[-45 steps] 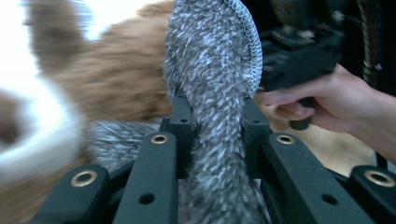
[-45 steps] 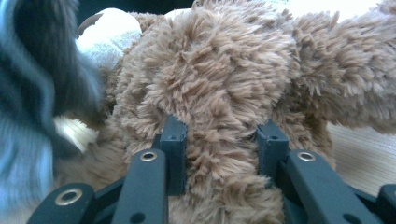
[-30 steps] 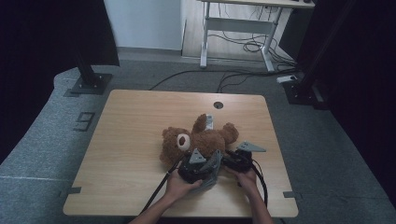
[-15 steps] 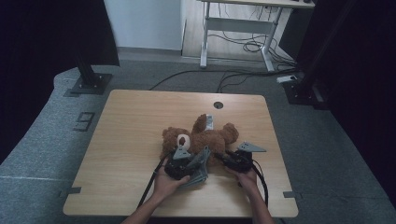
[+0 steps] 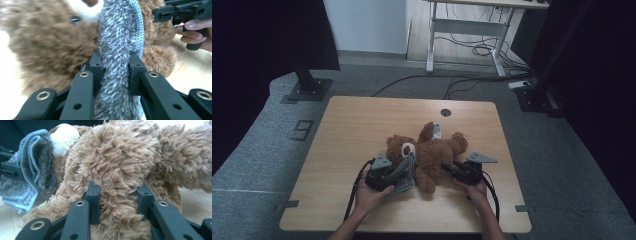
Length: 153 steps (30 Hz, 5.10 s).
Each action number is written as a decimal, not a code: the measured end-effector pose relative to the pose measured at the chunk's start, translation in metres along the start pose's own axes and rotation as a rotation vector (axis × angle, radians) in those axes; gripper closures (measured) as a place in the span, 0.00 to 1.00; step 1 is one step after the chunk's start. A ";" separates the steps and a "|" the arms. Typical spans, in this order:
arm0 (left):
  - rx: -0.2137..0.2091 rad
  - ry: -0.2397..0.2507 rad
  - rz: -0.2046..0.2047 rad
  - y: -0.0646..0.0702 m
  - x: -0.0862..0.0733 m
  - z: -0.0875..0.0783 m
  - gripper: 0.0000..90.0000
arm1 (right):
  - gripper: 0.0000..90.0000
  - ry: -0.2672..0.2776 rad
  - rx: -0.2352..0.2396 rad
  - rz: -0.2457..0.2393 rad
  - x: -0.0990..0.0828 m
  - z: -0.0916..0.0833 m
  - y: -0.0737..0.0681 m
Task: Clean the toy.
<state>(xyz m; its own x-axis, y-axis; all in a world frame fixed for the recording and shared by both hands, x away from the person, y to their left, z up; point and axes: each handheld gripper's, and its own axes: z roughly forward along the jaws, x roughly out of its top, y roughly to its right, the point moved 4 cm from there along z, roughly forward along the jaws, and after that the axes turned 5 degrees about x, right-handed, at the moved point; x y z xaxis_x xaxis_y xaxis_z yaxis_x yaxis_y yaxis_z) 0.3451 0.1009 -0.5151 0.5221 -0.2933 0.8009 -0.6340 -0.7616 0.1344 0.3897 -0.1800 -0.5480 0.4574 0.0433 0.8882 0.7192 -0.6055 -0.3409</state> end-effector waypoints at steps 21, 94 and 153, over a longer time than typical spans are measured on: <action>0.118 -0.025 -0.108 -0.068 -0.016 -0.022 0.79 | 0.71 0.004 0.008 0.001 0.000 0.000 0.001; 0.086 0.136 -0.062 -0.049 0.050 -0.029 0.80 | 0.71 0.016 0.036 -0.018 -0.005 -0.004 0.000; -0.002 0.021 0.033 0.017 0.066 0.037 0.82 | 0.70 0.007 -0.072 -0.138 0.003 -0.006 -0.022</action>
<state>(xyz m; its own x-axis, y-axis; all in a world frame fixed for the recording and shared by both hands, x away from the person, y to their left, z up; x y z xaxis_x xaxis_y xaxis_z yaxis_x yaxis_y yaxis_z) 0.3898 0.0475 -0.4815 0.4885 -0.3063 0.8170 -0.6518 -0.7506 0.1083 0.3724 -0.1716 -0.5362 0.3531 0.1242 0.9273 0.7354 -0.6495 -0.1930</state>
